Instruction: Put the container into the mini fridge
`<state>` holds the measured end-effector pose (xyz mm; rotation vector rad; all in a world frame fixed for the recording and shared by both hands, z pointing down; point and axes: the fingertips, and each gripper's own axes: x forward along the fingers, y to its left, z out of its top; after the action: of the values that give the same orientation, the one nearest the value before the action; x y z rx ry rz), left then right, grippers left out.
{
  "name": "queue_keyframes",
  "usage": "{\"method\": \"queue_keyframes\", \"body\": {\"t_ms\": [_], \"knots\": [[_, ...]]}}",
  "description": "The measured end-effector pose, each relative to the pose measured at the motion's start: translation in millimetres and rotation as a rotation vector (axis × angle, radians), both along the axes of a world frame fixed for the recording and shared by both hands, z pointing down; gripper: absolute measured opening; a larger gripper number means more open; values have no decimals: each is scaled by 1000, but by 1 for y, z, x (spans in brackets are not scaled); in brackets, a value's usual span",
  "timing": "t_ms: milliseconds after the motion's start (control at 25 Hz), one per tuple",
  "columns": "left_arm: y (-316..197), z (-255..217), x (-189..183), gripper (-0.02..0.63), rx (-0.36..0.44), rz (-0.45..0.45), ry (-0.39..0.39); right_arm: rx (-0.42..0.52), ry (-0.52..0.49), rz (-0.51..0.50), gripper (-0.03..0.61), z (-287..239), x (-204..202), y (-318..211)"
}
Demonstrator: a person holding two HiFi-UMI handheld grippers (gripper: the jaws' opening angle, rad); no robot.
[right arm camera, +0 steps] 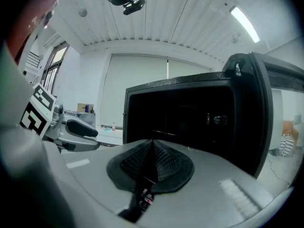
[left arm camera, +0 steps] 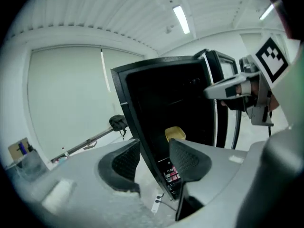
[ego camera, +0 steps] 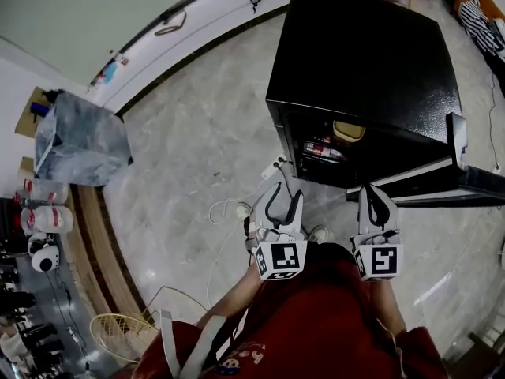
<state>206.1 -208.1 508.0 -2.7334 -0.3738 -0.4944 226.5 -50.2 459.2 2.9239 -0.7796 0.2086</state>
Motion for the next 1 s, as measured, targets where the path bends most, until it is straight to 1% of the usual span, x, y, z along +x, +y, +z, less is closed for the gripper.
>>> {"method": "queue_keyframes", "body": {"t_ms": [160, 240, 400, 520, 600, 720, 800, 880, 1000], "knots": [[-6, -36, -3, 201, -133, -20, 142, -8, 36, -41, 0, -10, 2, -11], [-10, -47, -5, 201, -184, -46, 171, -14, 49, -69, 0, -15, 1, -18], [-16, -57, -8, 201, -232, -97, 214, -27, 78, -108, 0, -26, -1, -26], [-23, -57, -9, 201, -273, -148, 220, -42, 93, -118, 0, -31, 0, -26], [-26, -57, -11, 199, -285, -164, 221, -55, 99, -118, 0, -32, -2, -25], [-27, -57, -12, 196, -274, -144, 228, -54, 96, -90, 0, -32, -3, -19], [-24, -55, -13, 189, -282, -130, 213, -49, 84, -72, 0, -31, -4, -15], [-22, -54, -14, 175, -278, -115, 204, -49, 81, -67, 0, -32, -6, -15], [-21, -58, -13, 152, -279, -101, 211, -44, 89, -54, 0, -35, -6, -16]]}}
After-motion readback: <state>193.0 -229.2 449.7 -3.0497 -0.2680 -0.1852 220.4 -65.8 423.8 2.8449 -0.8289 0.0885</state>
